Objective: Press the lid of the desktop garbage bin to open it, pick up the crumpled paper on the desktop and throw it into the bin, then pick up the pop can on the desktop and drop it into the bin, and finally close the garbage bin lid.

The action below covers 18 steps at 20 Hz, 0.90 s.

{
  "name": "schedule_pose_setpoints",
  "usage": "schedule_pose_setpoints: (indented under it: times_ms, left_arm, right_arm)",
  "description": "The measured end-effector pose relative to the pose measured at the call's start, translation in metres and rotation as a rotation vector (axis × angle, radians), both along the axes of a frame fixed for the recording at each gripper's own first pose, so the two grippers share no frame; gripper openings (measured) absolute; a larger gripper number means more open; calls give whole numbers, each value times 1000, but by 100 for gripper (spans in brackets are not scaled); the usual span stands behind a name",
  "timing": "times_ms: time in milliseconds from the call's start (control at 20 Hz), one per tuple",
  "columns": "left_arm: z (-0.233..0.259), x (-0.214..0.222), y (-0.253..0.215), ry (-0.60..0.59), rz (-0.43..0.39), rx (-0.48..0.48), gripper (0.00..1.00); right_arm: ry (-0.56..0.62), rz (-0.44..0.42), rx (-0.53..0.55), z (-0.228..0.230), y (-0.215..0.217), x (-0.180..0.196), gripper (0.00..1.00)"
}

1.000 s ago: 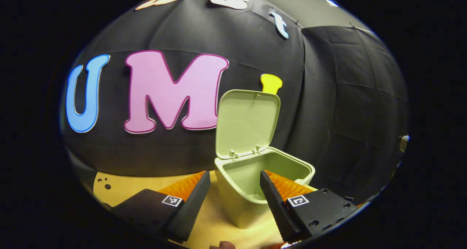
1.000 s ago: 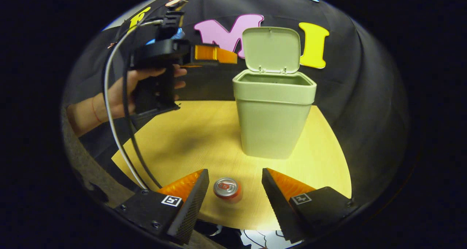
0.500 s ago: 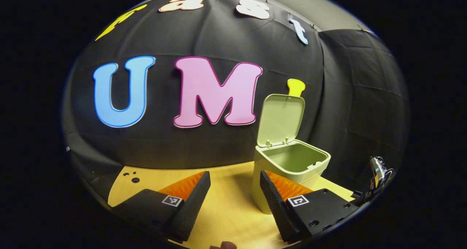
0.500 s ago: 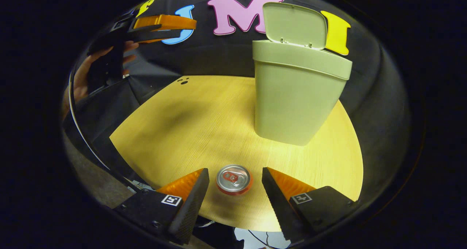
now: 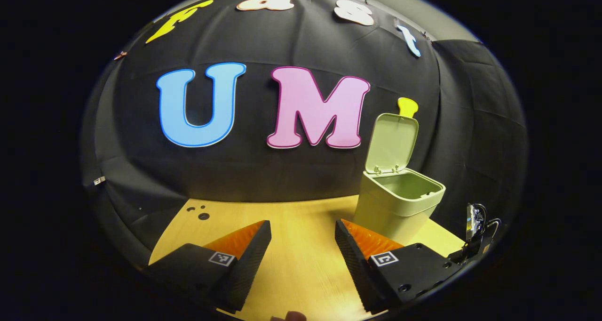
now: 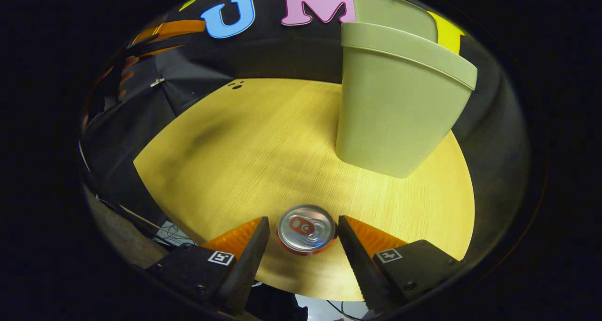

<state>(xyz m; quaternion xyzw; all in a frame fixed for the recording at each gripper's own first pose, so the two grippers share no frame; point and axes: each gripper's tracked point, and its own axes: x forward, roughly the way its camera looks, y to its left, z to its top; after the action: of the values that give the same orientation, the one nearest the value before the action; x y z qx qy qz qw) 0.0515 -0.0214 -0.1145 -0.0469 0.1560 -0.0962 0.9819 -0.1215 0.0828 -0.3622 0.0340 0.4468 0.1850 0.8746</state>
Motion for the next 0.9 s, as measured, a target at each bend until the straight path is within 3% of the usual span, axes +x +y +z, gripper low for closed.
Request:
schedule_pose_setpoints:
  times_ms: [400, 450, 550, 900]
  left_arm:
    - [-12, -11, 27, 31, 38, 13, 89]
    - [-12, -11, 28, 35, 41, 11, 89]
    - [-15, -13, 32, 41, 46, 4, 89]
    - [-19, -14, 31, 45, 43, -4, 89]
  right_arm:
    - [40, -50, 0, -18, -3, 1, 93]
    - [39, -55, 6, -15, -3, 3, 84]
    - [45, -53, 20, -12, -2, 1, 83]
    - [-40, -68, 57, 59, -20, 22, 83]
